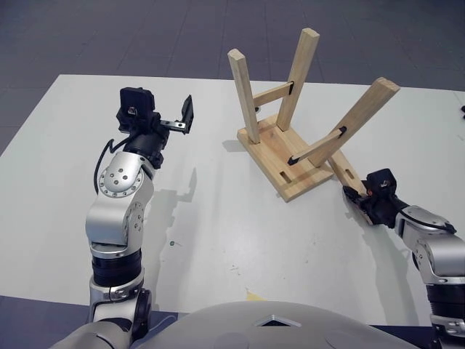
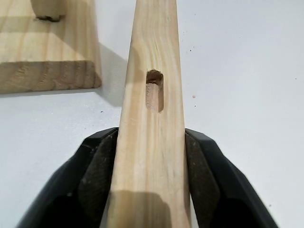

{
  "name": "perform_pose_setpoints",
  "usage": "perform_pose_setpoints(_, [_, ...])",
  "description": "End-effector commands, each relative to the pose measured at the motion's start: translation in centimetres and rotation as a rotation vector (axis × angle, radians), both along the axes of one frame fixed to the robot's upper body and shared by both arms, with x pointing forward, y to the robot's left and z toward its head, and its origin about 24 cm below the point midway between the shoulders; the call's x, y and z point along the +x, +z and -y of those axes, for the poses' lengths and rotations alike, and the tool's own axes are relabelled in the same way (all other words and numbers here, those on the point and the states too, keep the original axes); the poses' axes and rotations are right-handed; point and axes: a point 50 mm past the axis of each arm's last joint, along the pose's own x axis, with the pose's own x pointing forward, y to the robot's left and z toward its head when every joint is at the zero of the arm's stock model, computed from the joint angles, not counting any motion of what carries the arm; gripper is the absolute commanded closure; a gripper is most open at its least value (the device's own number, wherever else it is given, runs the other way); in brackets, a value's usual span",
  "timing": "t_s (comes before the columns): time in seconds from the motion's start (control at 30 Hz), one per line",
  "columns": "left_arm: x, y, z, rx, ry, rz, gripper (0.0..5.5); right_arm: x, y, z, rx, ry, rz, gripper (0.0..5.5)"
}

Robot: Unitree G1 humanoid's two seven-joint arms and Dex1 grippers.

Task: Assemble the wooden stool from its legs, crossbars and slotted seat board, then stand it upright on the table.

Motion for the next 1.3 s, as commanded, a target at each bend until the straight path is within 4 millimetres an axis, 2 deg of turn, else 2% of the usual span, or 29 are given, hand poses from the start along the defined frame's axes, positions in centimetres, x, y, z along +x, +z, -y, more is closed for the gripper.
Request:
perform_pose_setpoints(0.03, [0.4, 0.3, 0.3, -0.037, -0.008, -0.005, 0.10, 0.3, -1.3, 1.9, -0.084, -0.219, 0.033, 3.35])
perform_pose_setpoints(0.1, [0.8, 1.0, 0.3, -0.109, -0.019, 0.004, 0.10, 1.8, 0.4, 2.7, -0.128, -0.331, 0.186, 3.35])
perform_pose_setpoints(0.13, [0.9, 1.5, 0.3, -0.165, -0.031, 0.013, 0.10, 2.9, 1.9, 2.9, -0.141, -0.378, 0.292, 3.36])
perform_pose_setpoints(0.2, [1.3, 3.0, 0.2, -0.299, -0.078, 0.030, 0.10, 5.3, 6.3, 2.8, -0.179, -0.423, 0.549, 3.36])
perform_pose_setpoints(0.27, [1.6, 4.5, 0.5, -0.391, -0.163, 0.046, 0.10, 6.7, 10.2, 1.9, -0.206, -0.422, 0.768, 3.36])
perform_pose_setpoints(0.37, [1.9, 7.3, 1.0, -0.575, -0.310, 0.079, 0.10, 7.3, 15.4, -1.2, -0.203, -0.328, 1.070, 3.36])
perform_pose_setpoints(0.47, [1.7, 9.9, 1.7, -0.768, -0.517, 0.090, 0.10, 6.3, 19.9, -5.3, -0.278, -0.115, 1.326, 3.36])
perform_pose_setpoints(0.5, [1.5, 10.6, 2.0, -0.812, -0.596, 0.088, 0.10, 5.8, 21.2, -6.9, -0.303, -0.017, 1.404, 3.36])
perform_pose_setpoints(0.57, [1.8, 11.3, 2.3, -0.847, -0.683, 0.050, 0.10, 4.7, 22.5, -9.5, -0.313, 0.124, 1.491, 3.36])
perform_pose_setpoints(0.67, [1.5, 11.9, 2.6, -0.848, -0.787, 0.018, 0.10, 4.2, 22.0, -12.4, -0.209, 0.297, 1.463, 3.36])
perform_pose_setpoints(0.83, [1.2, 11.7, 3.8, -0.796, -0.866, -0.038, 0.10, 3.7, 18.2, -15.0, -0.113, 0.497, 1.288, 3.36])
perform_pose_setpoints(0.97, [0.6, 12.1, 4.4, -0.761, -0.923, -0.027, 0.10, 3.2, 16.9, -16.5, -0.060, 0.543, 1.241, 3.36])
perform_pose_setpoints(1.17, [1.7, 11.8, 4.9, -0.740, -0.837, -0.063, 0.10, 2.5, 15.8, -18.2, -0.008, 0.588, 1.196, 3.36])
perform_pose_setpoints(1.3, [1.5, 12.5, 4.8, -0.737, -0.849, -0.041, 0.75, 2.1, 14.8, -18.7, 0.016, 0.583, 1.158, 3.36])
